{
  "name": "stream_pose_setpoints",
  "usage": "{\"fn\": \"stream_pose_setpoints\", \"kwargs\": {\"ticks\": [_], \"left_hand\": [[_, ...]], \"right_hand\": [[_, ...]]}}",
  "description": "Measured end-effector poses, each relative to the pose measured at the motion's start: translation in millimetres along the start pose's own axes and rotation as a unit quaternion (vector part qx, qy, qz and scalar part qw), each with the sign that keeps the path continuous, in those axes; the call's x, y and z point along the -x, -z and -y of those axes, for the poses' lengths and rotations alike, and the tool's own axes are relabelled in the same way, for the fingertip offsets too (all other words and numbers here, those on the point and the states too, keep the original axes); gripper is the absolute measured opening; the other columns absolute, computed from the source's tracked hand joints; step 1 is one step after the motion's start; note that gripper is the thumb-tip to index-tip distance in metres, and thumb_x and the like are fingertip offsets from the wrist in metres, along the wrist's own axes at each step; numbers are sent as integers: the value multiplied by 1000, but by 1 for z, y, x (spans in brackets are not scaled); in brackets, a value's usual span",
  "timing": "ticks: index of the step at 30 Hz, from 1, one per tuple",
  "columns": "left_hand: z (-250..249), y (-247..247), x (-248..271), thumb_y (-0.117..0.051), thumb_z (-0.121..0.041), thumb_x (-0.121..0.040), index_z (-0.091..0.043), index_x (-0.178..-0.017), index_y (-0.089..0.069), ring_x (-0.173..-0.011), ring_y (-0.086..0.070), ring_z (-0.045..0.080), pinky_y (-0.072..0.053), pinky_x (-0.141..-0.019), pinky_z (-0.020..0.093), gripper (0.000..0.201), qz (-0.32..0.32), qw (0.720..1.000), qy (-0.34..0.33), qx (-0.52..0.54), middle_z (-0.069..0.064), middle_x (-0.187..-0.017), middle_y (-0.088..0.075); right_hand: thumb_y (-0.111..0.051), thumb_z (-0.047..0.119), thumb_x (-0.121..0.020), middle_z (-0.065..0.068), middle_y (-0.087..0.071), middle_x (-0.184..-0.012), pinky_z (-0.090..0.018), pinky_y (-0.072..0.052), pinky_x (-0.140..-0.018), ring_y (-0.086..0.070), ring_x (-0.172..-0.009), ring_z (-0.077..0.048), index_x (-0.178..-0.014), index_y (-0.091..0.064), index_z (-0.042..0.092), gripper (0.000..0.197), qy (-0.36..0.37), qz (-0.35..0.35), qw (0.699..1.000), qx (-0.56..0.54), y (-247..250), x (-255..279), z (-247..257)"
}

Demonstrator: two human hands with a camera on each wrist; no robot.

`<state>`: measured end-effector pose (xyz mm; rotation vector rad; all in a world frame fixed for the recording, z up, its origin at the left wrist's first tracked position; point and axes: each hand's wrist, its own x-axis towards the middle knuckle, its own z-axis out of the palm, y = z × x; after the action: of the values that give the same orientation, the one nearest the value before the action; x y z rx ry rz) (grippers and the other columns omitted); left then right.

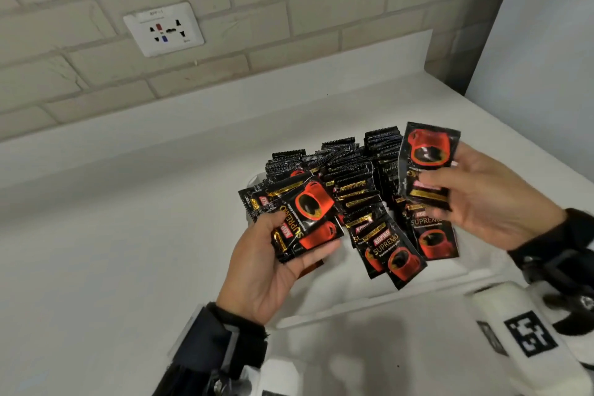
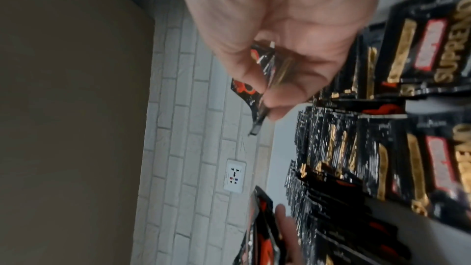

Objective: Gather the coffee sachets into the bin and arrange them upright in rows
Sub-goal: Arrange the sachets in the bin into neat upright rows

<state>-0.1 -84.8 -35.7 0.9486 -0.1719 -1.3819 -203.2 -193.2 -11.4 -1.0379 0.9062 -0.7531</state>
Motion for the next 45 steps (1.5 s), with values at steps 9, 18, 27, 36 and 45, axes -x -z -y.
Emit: {"fn": "stream_pose_setpoints", "kwargs": {"ticks": [9,18,27,36,45], "left_hand": [[1,1,-2,-46,10,-86,-7,-99,-58,-64,-70,19,-56,-49,31,24,24,988,-55,-144,7,-76,-73],[-5,1,-6,-57,12,-78,-2,-125,-45,-67,-70,16,-55,-49,29,51,43,976,-86,-195,5,-84,-72],[1,-3,-5,-67,0,-65,-9,-98,-62,-67,-69,17,-56,-51,29,34,59,975,-88,-194,6,-82,-73],[8,1,-7,-65,-9,-56,-4,-112,-58,-61,-69,18,-56,-49,29,56,8,993,-85,-84,9,-79,-72],[7,0,-1,-63,-31,-72,-5,-125,-57,-91,-67,29,-50,-84,49,59,31,999,43,1,20,-116,-65]], "right_hand": [[-74,11,-71,22,-65,-62,0,-41,-53,-57,-52,7,-74,-64,28,20,196,-15,905,378,-4,14,39],[-68,10,-73,7,-71,-82,-30,-54,-71,-68,-71,-17,-95,-66,31,30,166,184,860,446,-33,9,64],[-60,42,-80,-18,-63,-94,-35,-46,-79,-59,-88,-26,-94,-66,5,40,144,221,768,584,-64,-10,30],[-67,35,-79,18,-44,-85,-5,-31,-66,-44,-77,-1,-85,-50,30,18,184,143,788,570,-80,-8,7],[-66,2,-81,13,-62,-99,-6,-45,-80,-58,-86,5,-111,-58,20,36,102,204,901,369,-76,-10,2]]}}
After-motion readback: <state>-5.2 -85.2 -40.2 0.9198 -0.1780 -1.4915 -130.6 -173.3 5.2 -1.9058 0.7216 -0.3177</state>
